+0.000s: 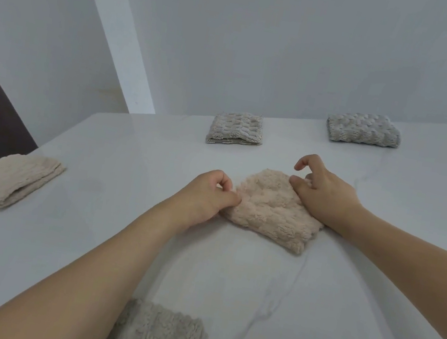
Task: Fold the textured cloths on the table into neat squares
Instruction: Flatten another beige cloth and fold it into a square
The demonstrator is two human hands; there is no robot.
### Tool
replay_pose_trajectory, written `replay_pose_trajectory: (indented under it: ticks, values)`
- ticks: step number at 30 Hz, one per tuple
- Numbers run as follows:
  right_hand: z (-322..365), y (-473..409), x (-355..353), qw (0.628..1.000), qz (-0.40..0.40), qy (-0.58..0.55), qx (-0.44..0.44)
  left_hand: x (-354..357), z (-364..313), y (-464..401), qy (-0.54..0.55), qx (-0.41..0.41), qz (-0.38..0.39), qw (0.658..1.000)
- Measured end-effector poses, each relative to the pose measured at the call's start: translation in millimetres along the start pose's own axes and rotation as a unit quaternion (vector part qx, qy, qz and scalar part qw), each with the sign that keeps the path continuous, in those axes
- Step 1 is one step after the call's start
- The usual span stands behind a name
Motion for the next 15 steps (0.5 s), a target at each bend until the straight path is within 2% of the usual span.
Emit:
replay_pose_trajectory:
  ticks: [2, 5, 8, 9, 11, 12, 13, 15]
  values:
    - [1, -1, 1, 1.0, 0.002, 0.007, -0.002, -1, 4, -4, -0.104, 0.026, -0.017, 0.994]
    - [-3, -2, 2, 0.999, 0.021, -0.035, 0.027, -2, 4, -8, -0.181, 0.039, -0.094, 0.978]
    - [-5, -2, 1, 0.996, 0.023, -0.073, 0.035, 3, 1, -7, -0.248, 0.056, -0.132, 0.958]
    - [-4, -2, 0, 0.996, 0.019, -0.078, 0.031, 5, -4, -2, -0.284, 0.085, -0.15, 0.943]
    - [-4, -2, 0, 0.997, 0.005, -0.07, 0.021, 12, -24, 17, -0.332, 0.223, -0.204, 0.894]
    - [-4, -2, 1, 0.998, 0.0, -0.06, 0.015, 19, -35, 31, -0.322, 0.297, -0.211, 0.874]
    - [-3, -2, 2, 0.999, -0.003, -0.05, 0.007, 27, -44, 45, -0.309, 0.334, -0.189, 0.87]
    - [-3, -3, 3, 0.999, -0.005, -0.031, -0.004, 45, -49, 61, -0.323, 0.326, -0.108, 0.882]
Point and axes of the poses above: each hand's wrist, its own y-axis away from the middle knuckle, its own x-axis out of the palm, z = x × y, the point moved 5 cm from there along -y, towards the middle knuckle, and after that the axes turned 14 degrees about -z, right-handed, at the moved point
